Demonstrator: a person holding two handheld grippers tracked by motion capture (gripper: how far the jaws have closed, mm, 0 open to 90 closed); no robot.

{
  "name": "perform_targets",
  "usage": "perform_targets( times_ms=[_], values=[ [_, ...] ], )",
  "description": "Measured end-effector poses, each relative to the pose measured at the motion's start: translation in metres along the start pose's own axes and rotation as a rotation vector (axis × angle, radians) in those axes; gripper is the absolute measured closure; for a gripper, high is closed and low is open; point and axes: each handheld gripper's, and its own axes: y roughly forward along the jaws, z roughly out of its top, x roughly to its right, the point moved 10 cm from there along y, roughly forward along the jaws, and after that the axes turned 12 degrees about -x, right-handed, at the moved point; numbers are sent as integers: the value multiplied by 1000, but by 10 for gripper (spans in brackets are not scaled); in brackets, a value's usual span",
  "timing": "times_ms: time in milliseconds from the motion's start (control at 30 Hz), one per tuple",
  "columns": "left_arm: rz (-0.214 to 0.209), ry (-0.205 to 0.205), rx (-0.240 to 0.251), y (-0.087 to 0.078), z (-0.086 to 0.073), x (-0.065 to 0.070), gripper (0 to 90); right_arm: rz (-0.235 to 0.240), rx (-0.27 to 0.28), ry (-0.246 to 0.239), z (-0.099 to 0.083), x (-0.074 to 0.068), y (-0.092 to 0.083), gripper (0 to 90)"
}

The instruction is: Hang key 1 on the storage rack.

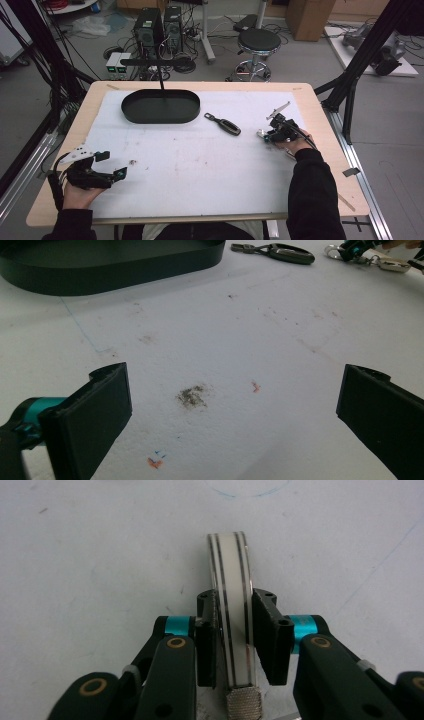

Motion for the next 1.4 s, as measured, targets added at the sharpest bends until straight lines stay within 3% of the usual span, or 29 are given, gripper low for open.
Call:
perform_targets(
  times_ms=[167,333,500,767,1167,1400],
  values=[
    [-5,7,-7,2,0,2,17,-33,7,10,1,2,-2,743],
    [-10,14,-12,4,0,4,17,-31,61,55,3,7,-15,744],
    [-24,16,-11,6,1,6,17,-19,145,102,6,10,-36,745],
    [-25,13,-11,7,2,6,17,20,236,162,13,13,-72,749],
    [-27,12,-12,7,2,6,17,59,329,112,46,-5,-121,750],
    [-26,13,-10,6,2,5,17,126,425,74,83,-28,-142,749]
  ],
)
